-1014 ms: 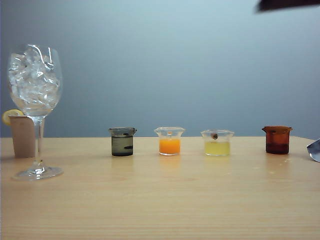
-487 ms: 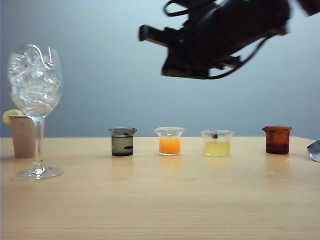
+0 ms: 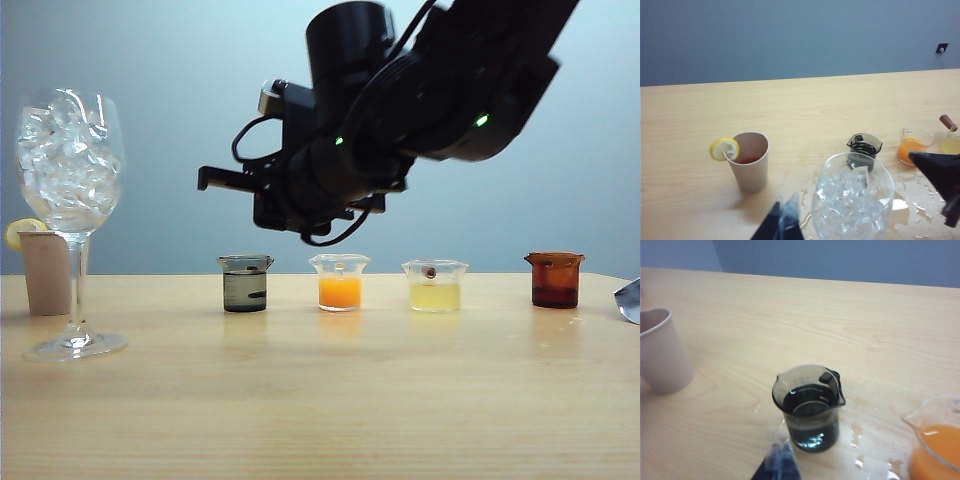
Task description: Pick up the first measuring cup from the left, pour the coconut rum inside into the goblet, and finally put the measuring cup back in its original place.
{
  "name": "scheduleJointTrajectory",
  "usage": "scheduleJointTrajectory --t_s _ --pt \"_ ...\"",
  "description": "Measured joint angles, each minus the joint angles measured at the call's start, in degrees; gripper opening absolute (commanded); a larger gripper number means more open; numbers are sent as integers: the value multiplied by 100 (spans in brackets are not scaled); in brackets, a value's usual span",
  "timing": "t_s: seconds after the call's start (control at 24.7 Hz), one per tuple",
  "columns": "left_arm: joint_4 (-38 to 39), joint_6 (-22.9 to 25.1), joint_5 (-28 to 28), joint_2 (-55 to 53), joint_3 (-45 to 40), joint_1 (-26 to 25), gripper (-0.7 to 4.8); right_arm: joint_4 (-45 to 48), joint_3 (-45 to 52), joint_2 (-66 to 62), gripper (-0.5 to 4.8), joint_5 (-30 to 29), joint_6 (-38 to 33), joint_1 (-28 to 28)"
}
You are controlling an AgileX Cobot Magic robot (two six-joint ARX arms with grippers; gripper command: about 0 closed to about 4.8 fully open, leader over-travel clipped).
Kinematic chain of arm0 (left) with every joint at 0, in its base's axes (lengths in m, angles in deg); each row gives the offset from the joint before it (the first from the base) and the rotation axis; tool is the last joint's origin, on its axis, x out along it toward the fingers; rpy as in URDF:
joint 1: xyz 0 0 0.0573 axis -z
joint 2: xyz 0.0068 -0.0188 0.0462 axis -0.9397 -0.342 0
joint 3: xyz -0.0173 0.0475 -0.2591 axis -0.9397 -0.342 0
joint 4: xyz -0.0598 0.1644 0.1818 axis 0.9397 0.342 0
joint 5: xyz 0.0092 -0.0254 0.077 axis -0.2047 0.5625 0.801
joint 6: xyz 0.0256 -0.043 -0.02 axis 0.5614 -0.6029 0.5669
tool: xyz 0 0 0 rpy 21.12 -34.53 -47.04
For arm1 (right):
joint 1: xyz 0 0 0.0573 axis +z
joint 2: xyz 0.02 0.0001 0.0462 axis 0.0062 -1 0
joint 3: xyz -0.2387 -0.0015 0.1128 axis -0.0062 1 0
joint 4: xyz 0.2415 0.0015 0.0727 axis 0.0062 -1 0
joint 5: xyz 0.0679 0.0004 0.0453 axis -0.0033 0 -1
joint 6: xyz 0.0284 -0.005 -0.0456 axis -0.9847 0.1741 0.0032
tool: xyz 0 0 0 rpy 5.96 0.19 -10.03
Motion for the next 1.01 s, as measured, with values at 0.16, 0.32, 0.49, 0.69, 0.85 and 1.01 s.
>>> scheduleJointTrajectory --t_s 0.16,0.32,0.49,0.69,0.85,1.01 --pt "0 50 70 2 0 50 -5 7 -284 -345 -6 20 -92 0" --pt "37 79 72 -72 0 50 -5 4 -459 -586 -6 20 -216 2" --pt "210 79 72 -144 -2 50 -4 -166 -538 -632 86 262 -236 2" --pt "363 79 72 -127 -2 50 -4 -173 -540 -632 396 280 -238 55" --pt "363 79 70 -125 -2 50 -4 -168 -577 -697 458 280 -238 170" --pt "363 79 72 -125 -2 50 -4 -125 -597 -907 477 282 -245 273"
